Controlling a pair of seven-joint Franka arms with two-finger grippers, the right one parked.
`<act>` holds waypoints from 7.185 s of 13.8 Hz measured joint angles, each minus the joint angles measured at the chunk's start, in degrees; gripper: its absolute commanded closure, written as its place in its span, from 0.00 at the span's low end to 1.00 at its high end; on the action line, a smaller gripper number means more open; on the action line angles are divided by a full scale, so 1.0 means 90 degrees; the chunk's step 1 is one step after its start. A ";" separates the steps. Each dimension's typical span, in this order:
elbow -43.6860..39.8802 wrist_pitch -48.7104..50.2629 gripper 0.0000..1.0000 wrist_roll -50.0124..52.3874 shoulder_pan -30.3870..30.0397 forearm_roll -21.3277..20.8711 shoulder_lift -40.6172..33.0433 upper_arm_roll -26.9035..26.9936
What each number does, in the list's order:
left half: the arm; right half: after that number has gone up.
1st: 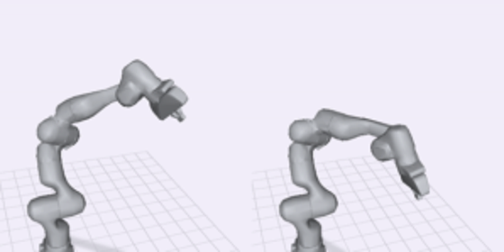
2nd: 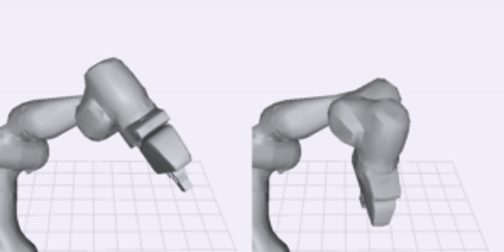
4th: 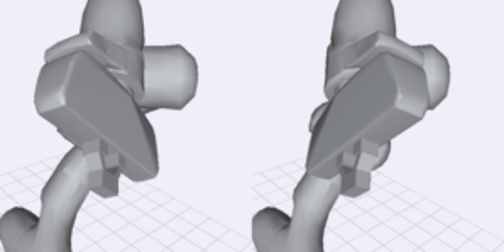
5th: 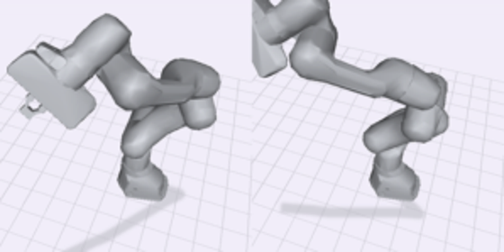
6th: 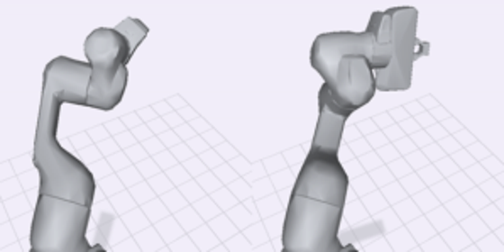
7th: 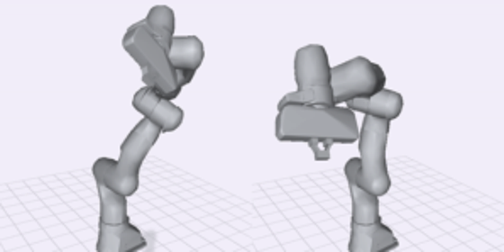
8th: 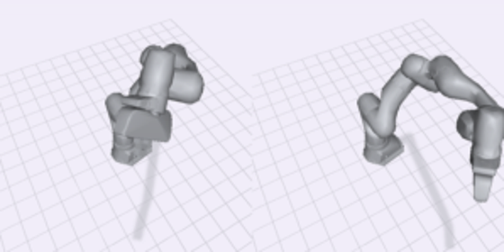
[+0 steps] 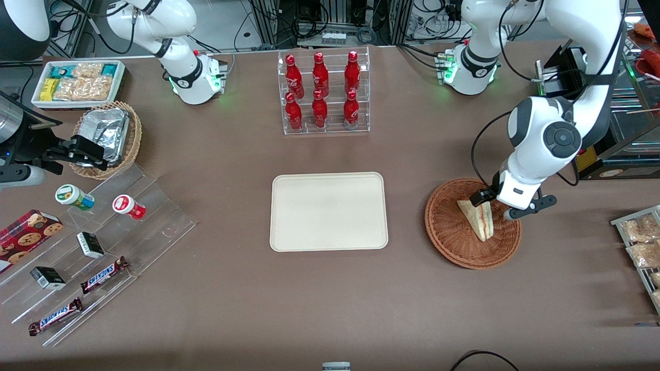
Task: Place sandwich from basket to tray
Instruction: 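Lower the left gripper around the sandwich and close it, then lift the sandwich and carry it over the cream tray, then lower the sandwich onto the tray and open the left gripper, then raise the open left gripper away from the sandwich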
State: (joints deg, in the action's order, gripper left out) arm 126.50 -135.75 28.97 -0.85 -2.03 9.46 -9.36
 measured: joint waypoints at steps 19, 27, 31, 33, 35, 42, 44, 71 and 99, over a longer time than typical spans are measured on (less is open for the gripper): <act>-0.0045 -0.0101 1.00 0.0034 -0.0001 -0.0005 0.0302 -0.0001; -0.1555 0.2370 1.00 -0.0308 0.0000 -0.0372 -0.0025 -0.0744; -0.1604 0.2388 1.00 -0.0326 0.0023 -0.0373 0.0059 -0.1534; -0.1622 0.2315 1.00 -0.0330 0.0021 -0.0373 0.0160 -0.1856; -0.1624 0.2023 1.00 -0.0330 0.0022 -0.0373 0.0319 -0.2185; -0.1809 0.0916 1.00 0.0161 0.0025 -0.0526 0.1364 -0.3058; -0.2006 0.0916 1.00 0.0965 0.0023 -0.1251 0.1689 -0.3297; -0.3479 0.1305 0.00 0.3194 0.0581 -0.3545 0.3828 -0.3975; -0.3966 0.4122 0.00 -0.1019 0.0241 -0.0611 0.0189 -0.1293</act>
State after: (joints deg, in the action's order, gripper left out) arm 90.80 -98.65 19.80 1.32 -7.53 11.16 -21.00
